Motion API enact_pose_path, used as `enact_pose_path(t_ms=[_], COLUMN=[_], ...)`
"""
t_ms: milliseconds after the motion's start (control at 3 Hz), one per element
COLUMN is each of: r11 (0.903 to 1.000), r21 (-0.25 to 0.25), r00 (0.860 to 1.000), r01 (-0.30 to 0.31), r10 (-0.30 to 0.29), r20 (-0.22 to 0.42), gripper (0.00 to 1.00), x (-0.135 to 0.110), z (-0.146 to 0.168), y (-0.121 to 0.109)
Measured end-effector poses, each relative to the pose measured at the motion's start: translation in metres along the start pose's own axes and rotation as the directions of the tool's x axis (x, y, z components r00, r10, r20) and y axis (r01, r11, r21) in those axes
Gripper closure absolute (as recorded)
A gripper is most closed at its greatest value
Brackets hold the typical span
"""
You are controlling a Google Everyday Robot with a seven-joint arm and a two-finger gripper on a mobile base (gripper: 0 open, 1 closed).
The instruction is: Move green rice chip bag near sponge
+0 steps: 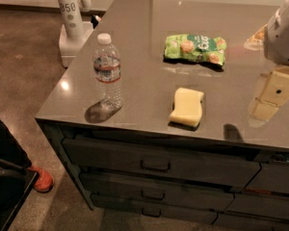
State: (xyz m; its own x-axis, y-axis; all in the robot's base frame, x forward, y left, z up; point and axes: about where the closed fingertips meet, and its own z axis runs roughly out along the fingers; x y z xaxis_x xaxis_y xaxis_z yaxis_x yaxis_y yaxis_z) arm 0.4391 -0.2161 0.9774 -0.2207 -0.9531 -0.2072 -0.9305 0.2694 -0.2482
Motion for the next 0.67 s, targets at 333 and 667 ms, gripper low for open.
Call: enact_pose_path(t_ms=[333,667], r11=[1.0000,0.9998], r21=[0.000,-0.009], r00=[1.000,0.999], r01=[0.000,0.016], r10=[0.000,-0.015], r20=[0.000,0.039], gripper=[0.00,0.00], x=[0.000,-0.016], z=[0.000,0.008], y=[0.000,-0.023])
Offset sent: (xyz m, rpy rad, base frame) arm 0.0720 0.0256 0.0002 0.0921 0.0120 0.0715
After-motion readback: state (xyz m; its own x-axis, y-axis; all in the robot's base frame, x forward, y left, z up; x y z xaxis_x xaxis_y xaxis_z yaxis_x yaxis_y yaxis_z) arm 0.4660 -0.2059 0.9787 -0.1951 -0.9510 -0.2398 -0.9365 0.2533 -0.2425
